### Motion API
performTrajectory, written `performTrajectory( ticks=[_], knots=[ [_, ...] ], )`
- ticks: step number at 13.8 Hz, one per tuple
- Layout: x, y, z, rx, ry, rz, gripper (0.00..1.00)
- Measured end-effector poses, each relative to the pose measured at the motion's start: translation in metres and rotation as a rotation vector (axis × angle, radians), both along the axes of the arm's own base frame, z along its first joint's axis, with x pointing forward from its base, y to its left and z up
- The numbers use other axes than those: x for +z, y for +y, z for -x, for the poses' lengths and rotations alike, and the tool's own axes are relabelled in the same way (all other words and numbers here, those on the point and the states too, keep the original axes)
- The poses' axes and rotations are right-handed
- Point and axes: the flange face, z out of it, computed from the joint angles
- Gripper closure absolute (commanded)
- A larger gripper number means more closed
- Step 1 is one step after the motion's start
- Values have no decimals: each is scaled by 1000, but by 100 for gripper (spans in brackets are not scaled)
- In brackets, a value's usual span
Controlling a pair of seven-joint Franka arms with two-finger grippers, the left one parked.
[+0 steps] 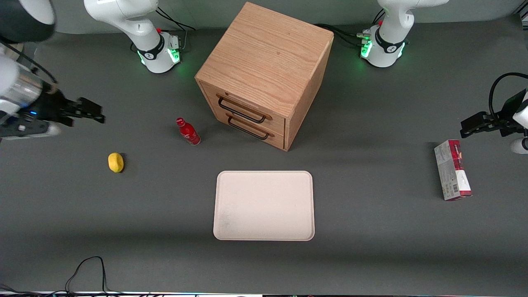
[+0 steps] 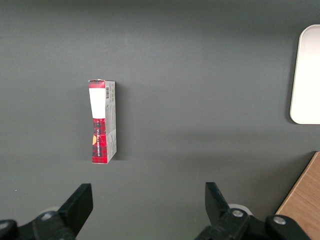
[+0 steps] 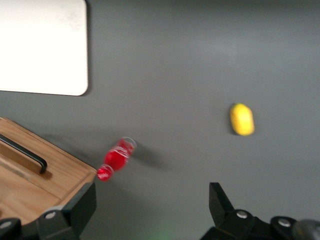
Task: Place coke bottle on tray
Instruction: 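Move the open right gripper down over the red Coca-Cola bottle, then close the right gripper around the bottle's neck and lift it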
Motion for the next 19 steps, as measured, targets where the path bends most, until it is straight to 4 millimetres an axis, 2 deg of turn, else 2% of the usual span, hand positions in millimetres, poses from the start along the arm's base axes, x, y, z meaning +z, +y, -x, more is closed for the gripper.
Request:
performTrajectory(
  ticks=[1,3,5,7,11,14,15,16,17,18,19],
  knots=[
    [-28,23,2,-5,-19,-2,0],
    [-87,72,19,-25,-53,0,0],
    [-134,103,45,-15,-54,6,0],
    [-166,111,66,-6,-65,9,0],
    [-220,109,105,5,-104,9,0],
    [-238,115,125,27,-85,19,3],
    [-239,115,126,30,-84,20,26],
    [-239,115,127,30,-84,20,56],
    [-238,115,128,30,-85,20,91],
    [-238,114,128,29,-85,20,100],
    [-238,114,128,27,-84,20,100]
  ],
)
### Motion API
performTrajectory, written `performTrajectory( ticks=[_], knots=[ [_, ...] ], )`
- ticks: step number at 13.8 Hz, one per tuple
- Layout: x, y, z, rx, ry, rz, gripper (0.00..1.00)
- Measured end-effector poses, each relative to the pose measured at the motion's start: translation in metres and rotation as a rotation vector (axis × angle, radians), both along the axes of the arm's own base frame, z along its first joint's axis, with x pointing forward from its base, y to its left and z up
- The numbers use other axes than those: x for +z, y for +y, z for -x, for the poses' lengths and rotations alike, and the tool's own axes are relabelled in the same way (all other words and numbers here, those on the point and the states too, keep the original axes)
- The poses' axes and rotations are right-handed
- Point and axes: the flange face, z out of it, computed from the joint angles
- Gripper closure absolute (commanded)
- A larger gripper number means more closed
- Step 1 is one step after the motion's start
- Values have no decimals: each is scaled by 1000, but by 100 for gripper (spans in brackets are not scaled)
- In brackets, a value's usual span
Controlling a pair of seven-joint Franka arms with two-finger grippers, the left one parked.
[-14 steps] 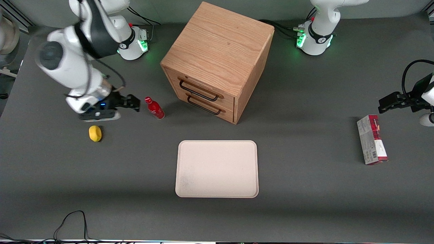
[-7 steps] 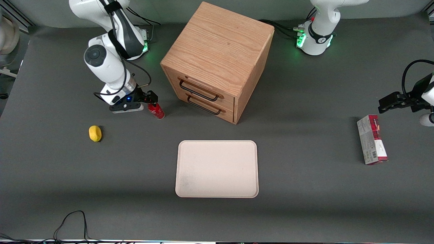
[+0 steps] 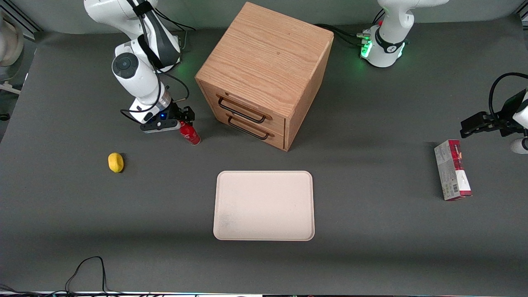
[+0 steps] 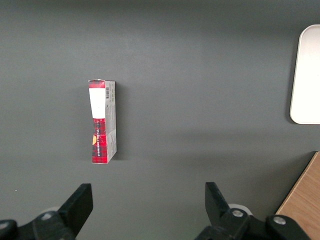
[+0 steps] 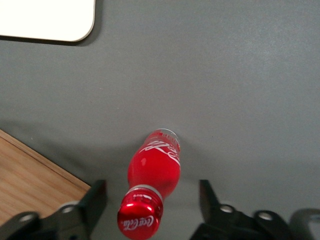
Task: Place coke bottle on tray
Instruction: 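Close the right gripper around the bottle's neck and lift it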
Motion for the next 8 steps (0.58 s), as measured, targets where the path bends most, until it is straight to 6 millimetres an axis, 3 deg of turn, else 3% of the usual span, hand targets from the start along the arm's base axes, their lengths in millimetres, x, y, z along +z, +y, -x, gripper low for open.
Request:
performTrajectory(
  ticks=[5,8],
  knots=[
    [5,-2,-5,-22,-10,-5,100],
    [38,-4,-32,-44,11,-5,100]
  ],
)
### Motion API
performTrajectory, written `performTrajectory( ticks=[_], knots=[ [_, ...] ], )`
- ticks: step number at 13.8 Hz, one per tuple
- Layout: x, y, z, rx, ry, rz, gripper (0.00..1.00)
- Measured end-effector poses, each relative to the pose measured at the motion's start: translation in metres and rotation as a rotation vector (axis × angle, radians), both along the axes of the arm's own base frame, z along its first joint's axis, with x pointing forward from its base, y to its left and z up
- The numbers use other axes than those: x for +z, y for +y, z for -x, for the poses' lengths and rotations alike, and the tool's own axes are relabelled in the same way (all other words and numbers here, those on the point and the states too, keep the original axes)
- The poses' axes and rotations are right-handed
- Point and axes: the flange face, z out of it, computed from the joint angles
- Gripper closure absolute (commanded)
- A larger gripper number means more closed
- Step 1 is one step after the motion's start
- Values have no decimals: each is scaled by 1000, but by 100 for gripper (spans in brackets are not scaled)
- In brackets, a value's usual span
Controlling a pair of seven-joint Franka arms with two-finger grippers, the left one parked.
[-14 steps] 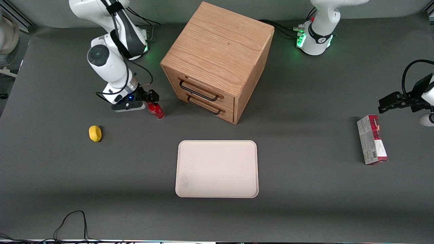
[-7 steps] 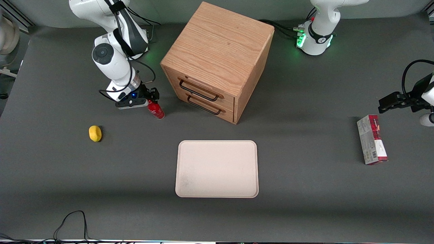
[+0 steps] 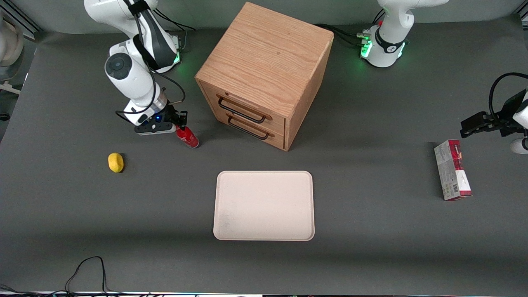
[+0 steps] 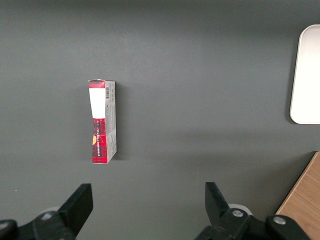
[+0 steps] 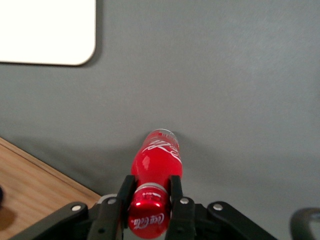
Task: Place coke bottle on tray
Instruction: 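Carry the bottle with the right gripper to the cream tray's edge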
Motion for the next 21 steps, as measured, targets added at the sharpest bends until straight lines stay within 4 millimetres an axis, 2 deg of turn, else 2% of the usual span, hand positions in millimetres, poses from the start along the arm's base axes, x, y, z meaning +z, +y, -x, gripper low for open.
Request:
performTrajectory(
  ticks=[4,6,9,11,13,14,15,18,21],
  knots=[
    [95,1,-64,-19,56,26,100],
    [134,1,-97,-41,64,48,100],
    [163,14,-145,-91,51,33,100],
    [171,40,-173,-115,19,8,100],
    [170,73,-201,-140,-16,-31,100],
    [161,90,-216,-153,-28,-47,100],
    [146,104,-229,-161,-46,-51,100],
    [84,137,-261,-158,-132,-58,100],
    [36,145,-277,-135,-188,-46,100]
  ],
)
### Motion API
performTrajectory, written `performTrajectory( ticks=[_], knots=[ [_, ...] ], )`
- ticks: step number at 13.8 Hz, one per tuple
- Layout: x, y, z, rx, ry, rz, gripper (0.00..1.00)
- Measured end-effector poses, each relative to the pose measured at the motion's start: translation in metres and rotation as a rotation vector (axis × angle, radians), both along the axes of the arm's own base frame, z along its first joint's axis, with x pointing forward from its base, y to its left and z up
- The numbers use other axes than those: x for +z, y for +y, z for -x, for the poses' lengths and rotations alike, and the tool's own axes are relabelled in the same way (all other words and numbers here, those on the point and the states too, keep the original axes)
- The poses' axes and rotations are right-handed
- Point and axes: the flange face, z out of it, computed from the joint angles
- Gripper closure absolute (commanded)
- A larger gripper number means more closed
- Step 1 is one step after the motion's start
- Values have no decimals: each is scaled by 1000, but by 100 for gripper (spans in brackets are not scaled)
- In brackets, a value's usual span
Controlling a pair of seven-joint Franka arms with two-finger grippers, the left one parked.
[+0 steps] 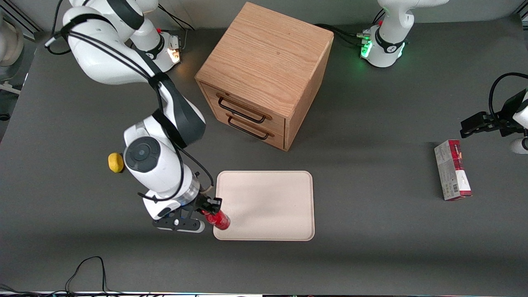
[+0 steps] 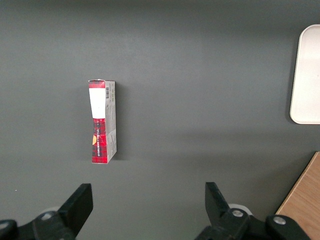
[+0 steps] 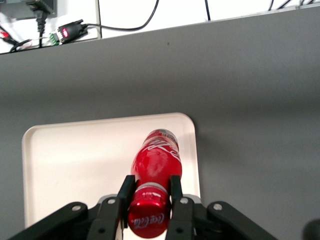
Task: Place coke bottle on tray
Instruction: 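Carry the bottle with the right gripper to the cream tray's edge, then lower the bottle onto the tray and open the right gripper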
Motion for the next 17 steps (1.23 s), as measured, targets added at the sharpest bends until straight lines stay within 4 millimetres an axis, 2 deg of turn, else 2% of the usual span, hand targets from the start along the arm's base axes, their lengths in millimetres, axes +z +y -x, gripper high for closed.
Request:
performTrajectory(
  ticks=[1,3,4,5,6,10,13,15,17],
  knots=[
    [-13,2,-2,8,-4,11,100],
    [-35,6,-2,15,9,19,72],
    [-43,7,-3,18,12,17,47],
    [-50,9,-3,21,15,15,7],
    [-56,11,-2,23,17,14,0],
    [-63,14,-1,40,7,44,0],
    [-55,13,-2,51,-22,73,0],
    [-29,8,1,49,-26,99,0],
    [11,-7,8,49,-4,123,0]
  ],
)
